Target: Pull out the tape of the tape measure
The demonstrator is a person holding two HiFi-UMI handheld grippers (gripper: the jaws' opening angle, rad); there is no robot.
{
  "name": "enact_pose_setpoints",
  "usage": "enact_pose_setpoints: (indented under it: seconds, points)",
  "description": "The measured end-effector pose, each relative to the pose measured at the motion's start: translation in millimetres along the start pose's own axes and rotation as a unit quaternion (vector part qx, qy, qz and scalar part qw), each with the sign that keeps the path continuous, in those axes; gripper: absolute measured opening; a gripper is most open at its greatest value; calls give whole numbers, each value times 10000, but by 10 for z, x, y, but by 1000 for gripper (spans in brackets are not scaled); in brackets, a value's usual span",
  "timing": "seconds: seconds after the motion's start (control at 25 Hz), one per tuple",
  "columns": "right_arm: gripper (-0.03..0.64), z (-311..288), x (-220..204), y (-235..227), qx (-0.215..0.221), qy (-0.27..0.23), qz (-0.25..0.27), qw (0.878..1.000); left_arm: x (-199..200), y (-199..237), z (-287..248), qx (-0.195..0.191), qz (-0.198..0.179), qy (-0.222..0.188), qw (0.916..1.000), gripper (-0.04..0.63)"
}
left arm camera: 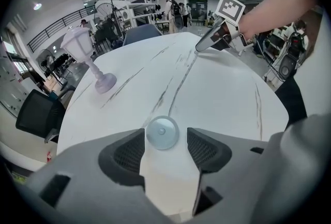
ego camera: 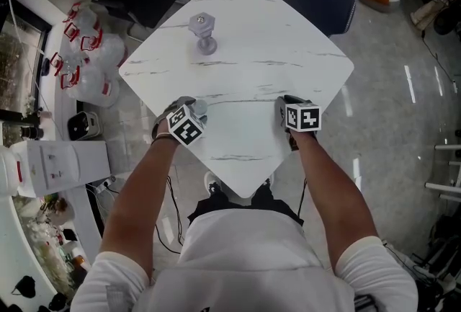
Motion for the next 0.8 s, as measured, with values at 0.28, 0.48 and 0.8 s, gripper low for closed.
enact_pose_setpoints:
  seconds: [0.28,0.48,0.8]
  points:
    - [97,235,34,-71,-196,-61,210,9996,-53,-5,208,128,120,-111,9998,268]
    - [98,475,85,73,-179,-259,551,9980,-16,-97,469,159,287,-421,9986,259]
    - [89,1121,-48,663,486,-857,700,9927,105,-470,1125,61,740,-1544,9852,185]
Point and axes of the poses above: the fingertips, and each gripper's own axes: z backward along the fingers, y to its left, x out of its top, the point moved 3 cm from there along z, backward along the fingers, and after that the axes turned 9 degrees about y, right-handed, at the moved point
